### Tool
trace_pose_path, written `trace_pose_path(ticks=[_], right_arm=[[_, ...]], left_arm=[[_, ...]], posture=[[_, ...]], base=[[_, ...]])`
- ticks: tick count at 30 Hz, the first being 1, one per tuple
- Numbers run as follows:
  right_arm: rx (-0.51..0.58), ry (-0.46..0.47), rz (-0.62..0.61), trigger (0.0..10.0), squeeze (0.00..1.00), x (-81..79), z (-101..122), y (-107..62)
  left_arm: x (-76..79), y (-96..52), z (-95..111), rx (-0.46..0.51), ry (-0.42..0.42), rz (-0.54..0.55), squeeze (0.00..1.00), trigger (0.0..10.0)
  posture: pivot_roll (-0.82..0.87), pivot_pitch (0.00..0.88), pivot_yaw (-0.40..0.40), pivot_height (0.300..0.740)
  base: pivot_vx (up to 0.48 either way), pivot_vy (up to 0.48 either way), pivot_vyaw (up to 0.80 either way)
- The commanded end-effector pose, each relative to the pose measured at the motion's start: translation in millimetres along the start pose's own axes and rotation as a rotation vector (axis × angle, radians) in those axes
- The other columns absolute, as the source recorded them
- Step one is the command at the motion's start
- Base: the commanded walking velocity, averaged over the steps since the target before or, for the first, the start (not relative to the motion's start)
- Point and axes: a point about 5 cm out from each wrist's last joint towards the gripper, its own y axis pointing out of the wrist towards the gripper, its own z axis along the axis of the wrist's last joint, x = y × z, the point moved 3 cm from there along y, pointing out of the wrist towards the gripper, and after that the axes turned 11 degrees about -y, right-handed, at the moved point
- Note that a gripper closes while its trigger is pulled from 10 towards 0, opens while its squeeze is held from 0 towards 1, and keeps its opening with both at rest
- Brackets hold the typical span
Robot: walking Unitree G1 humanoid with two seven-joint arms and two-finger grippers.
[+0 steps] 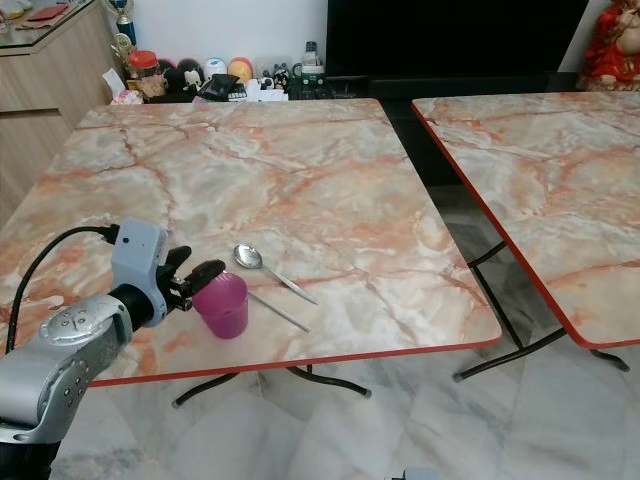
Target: Setting the table
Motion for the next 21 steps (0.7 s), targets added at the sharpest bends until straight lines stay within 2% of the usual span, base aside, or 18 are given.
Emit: trace_pose_path(ticks=[1,9,13,21], right_arm=[[-0.023,0.013,0.003,10.0,0.00,-2.0,-6.1,-1.0],[-0.025,0.010,0.005,10.0,0.00,-2.2,-6.3,-1.1],[-0.026,0.008,0.006,10.0,0.00,-2.0,-6.6,-1.2],[-0.026,0.008,0.004,10.0,0.00,-1.3,-6.9,-1.2]], left_arm=[[-3.3,-3.4,3.4,-0.031,0.011,0.014,0.00,10.0],[-11.5,-5.4,-7.3,-0.110,0.020,0.044,0.00,10.0],[-8.6,-6.3,-13.1,-0.148,0.018,0.036,0.00,10.0],[-6.7,-6.6,-14.8,-0.156,0.008,0.030,0.00,10.0]], posture=[[0.10,0.128,0.016,0.740],[0.10,0.127,0.017,0.740],[0.10,0.126,0.015,0.740],[0.10,0.124,0.013,0.740]], base=[[0.000,0.000,0.00],[0.000,0.000,0.00],[0.000,0.000,0.00],[0.000,0.000,0.00]])
